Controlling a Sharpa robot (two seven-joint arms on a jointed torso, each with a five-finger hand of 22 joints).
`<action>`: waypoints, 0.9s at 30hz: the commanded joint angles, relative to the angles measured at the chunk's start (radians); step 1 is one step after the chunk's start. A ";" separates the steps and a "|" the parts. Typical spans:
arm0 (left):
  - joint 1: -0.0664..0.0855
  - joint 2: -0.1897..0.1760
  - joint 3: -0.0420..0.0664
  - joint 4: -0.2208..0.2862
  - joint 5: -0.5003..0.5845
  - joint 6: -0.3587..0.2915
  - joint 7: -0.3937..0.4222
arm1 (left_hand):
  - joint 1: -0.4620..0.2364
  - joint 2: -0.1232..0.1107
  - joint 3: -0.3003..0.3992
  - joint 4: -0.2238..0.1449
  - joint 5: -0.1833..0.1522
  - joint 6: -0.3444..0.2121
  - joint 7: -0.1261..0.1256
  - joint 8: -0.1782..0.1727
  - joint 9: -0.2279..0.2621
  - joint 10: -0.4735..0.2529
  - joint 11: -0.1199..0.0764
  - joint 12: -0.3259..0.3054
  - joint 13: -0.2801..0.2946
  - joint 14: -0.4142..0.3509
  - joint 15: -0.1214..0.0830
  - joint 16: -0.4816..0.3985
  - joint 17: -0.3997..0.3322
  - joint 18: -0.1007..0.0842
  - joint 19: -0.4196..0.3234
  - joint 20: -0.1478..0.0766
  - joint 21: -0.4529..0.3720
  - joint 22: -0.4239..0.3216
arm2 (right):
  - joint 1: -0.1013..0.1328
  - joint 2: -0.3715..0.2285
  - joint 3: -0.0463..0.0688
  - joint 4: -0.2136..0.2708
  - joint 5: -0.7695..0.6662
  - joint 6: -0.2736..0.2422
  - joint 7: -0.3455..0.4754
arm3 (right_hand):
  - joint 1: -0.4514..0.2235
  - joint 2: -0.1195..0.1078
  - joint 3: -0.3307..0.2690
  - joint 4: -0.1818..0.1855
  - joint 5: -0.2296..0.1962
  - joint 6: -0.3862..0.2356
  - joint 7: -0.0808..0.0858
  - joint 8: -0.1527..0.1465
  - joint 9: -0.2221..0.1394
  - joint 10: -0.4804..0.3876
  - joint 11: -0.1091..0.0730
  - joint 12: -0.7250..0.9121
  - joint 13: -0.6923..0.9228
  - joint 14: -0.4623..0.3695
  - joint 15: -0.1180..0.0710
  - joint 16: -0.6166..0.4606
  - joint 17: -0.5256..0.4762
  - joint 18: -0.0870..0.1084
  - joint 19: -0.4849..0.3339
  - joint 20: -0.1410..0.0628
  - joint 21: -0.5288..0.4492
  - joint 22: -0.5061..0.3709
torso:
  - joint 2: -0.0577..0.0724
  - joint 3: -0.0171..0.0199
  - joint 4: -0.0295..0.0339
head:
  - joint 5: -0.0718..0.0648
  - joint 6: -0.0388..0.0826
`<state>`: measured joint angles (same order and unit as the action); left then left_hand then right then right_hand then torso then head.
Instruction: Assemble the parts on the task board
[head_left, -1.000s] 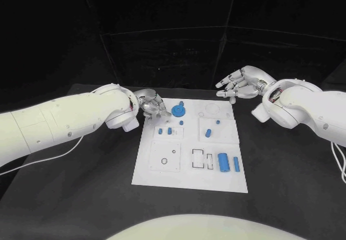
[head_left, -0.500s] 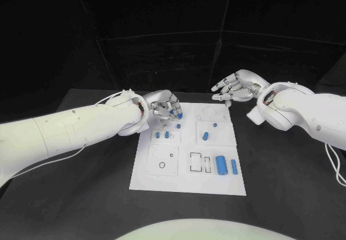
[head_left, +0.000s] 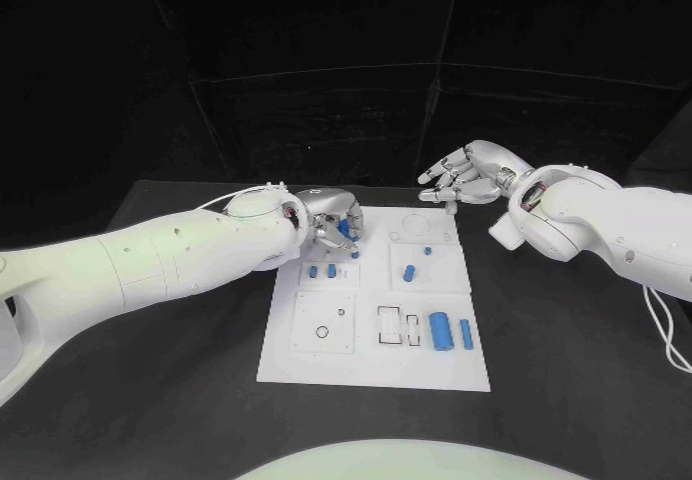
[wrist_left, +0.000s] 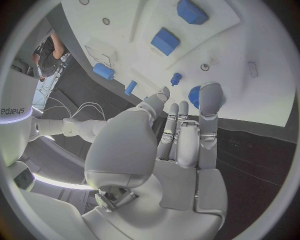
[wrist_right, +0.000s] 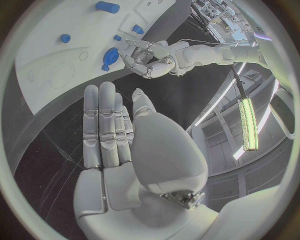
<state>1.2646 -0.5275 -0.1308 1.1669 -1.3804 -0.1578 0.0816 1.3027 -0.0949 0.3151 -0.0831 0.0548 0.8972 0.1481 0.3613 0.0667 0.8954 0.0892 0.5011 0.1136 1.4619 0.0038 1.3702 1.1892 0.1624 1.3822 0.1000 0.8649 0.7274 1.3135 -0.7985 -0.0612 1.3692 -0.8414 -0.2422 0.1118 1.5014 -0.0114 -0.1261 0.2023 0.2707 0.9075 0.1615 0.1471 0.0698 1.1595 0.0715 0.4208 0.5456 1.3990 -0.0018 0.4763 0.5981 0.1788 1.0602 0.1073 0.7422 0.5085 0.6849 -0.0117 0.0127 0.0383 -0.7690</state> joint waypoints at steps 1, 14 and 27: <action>-0.001 0.008 0.000 -0.010 -0.072 0.061 0.011 | -0.008 -0.005 -0.003 -0.006 -0.002 0.014 0.001 -0.009 -0.002 0.012 0.000 -0.009 -0.010 0.017 -0.002 0.009 0.008 -0.011 0.013 -0.001 0.022 0.023 | 0.002 0.001 0.001 0.001 -0.003 0.003 0.012 | 0.000 0.011 0.001 0.004 0.006 -0.006 0.000 0.005 0.000 -0.002 0.002 -0.007 0.001 0.004 0.000 -0.003 0.001 0.004 0.005 0.000 -0.005 -0.001 | -0.001 -0.0008 0.0024 | -0.002 -0.001; -0.010 0.032 0.000 -0.030 -0.108 0.087 0.006 | -0.003 0.006 0.003 -0.018 -0.002 0.040 -0.003 -0.036 -0.001 0.037 -0.003 -0.033 -0.040 0.030 -0.006 0.011 -0.003 -0.023 0.044 -0.006 0.087 0.095 | 0.002 0.004 0.001 0.000 -0.004 0.004 0.012 | 0.002 0.012 0.001 0.004 0.006 -0.006 0.000 0.005 0.000 -0.002 0.001 -0.007 0.001 0.005 0.000 -0.004 0.002 0.004 0.005 0.000 -0.005 -0.002 | -0.001 -0.0007 0.0028 | -0.001 -0.003; -0.014 0.055 0.000 -0.052 -0.115 0.096 -0.007 | 0.001 0.025 0.019 -0.025 -0.002 0.057 -0.005 -0.052 0.000 0.066 -0.006 -0.045 -0.049 0.033 -0.009 0.011 -0.008 -0.024 0.048 -0.008 0.097 0.106 | 0.002 0.008 0.001 -0.001 -0.005 0.006 0.013 | 0.003 0.013 0.002 0.003 0.007 -0.006 0.000 0.005 0.000 -0.002 0.001 -0.007 0.001 0.005 0.000 -0.005 0.002 0.004 0.005 0.000 -0.006 -0.002 | -0.001 -0.0003 0.0018 | 0.003 -0.003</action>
<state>1.2497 -0.4743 -0.1312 1.1174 -1.4814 -0.0768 0.0796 1.3021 -0.0785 0.3288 -0.1077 0.0549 0.9456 0.1428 0.3138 0.0658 0.9526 0.0821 0.4605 0.0657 1.4653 0.0003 1.3818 1.1826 0.1467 1.4225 0.0915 0.9570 0.8324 1.3135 -0.7910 -0.0612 1.3680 -0.8432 -0.2418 0.1143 1.5068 -0.0060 -0.1260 0.2023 0.2707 0.9075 0.1614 0.1471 0.0698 1.1595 0.0715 0.4208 0.5454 1.3989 -0.0018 0.4763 0.5996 0.1788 1.0601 0.1073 0.7423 0.5078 0.6841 -0.0121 0.0152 0.0397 -0.7732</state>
